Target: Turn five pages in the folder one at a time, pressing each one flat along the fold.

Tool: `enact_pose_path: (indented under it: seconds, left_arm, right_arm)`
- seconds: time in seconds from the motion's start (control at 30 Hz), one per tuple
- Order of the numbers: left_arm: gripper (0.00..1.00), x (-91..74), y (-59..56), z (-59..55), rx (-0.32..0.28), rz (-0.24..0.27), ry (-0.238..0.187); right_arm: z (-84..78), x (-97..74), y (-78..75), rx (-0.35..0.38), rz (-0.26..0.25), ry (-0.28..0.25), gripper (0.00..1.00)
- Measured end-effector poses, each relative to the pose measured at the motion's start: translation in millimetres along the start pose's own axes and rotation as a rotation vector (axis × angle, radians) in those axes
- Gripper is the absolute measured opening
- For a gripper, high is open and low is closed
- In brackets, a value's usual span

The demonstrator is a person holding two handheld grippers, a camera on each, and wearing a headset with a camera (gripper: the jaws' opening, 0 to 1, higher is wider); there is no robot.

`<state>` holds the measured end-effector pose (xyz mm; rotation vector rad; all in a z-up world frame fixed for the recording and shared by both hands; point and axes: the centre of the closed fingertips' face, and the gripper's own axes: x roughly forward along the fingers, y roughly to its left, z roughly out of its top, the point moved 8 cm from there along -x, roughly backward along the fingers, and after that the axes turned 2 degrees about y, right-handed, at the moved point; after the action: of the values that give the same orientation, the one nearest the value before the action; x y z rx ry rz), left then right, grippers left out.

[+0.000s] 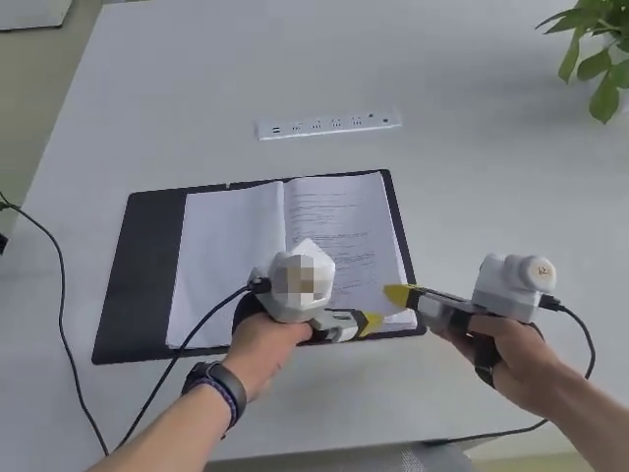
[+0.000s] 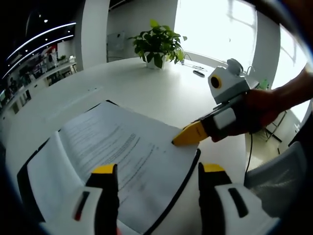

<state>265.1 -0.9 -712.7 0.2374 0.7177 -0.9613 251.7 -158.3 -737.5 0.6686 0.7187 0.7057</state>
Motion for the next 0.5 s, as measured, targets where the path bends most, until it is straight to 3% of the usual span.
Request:
enact_pose_path:
  seconds: [0.5]
  left_arm:
    - [0.68, -46.5, 32.6, -8.3, -0.053, 0.091, -0.06]
  right_arm:
    - [7.7, 3.4, 24.0, -0.015, 0.002, -0.042, 0.0]
